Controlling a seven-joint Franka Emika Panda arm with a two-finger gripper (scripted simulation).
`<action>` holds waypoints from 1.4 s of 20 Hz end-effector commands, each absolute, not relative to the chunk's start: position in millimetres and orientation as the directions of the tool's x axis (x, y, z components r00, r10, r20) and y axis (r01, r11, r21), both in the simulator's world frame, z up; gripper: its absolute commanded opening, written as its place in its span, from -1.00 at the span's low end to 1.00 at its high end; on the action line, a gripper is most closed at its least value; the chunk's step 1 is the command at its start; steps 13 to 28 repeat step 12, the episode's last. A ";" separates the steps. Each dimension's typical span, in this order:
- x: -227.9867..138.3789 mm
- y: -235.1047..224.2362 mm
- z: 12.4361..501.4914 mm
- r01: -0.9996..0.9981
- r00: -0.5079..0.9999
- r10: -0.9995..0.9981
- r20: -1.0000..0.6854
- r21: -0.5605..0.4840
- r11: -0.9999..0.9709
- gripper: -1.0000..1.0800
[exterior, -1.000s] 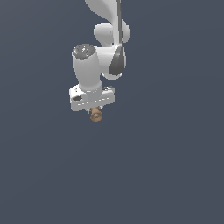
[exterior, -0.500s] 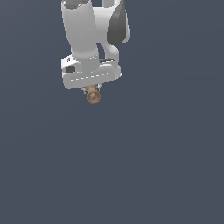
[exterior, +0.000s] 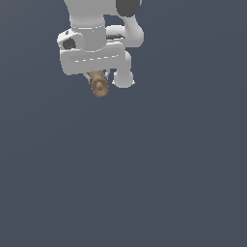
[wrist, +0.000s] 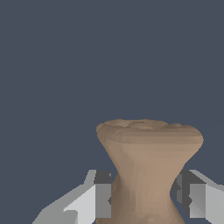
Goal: Pick up the object and move it to a goal position.
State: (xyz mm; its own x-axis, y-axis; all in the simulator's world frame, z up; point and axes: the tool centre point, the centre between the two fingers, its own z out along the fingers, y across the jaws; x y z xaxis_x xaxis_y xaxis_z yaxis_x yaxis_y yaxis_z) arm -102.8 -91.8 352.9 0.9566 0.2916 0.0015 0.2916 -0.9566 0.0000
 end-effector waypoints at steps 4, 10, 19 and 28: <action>-107.2 -92.7 376.2 0.291 0.957 0.291 0.000 0.000 -0.957 -1.00; -107.1 -93.2 382.4 0.291 0.957 0.291 0.000 0.000 -0.957 -1.00; -106.7 -93.2 381.5 0.291 0.957 0.291 0.000 0.000 -0.957 -1.00; -106.7 -93.2 381.5 0.291 0.957 0.291 0.000 0.000 -0.957 -1.00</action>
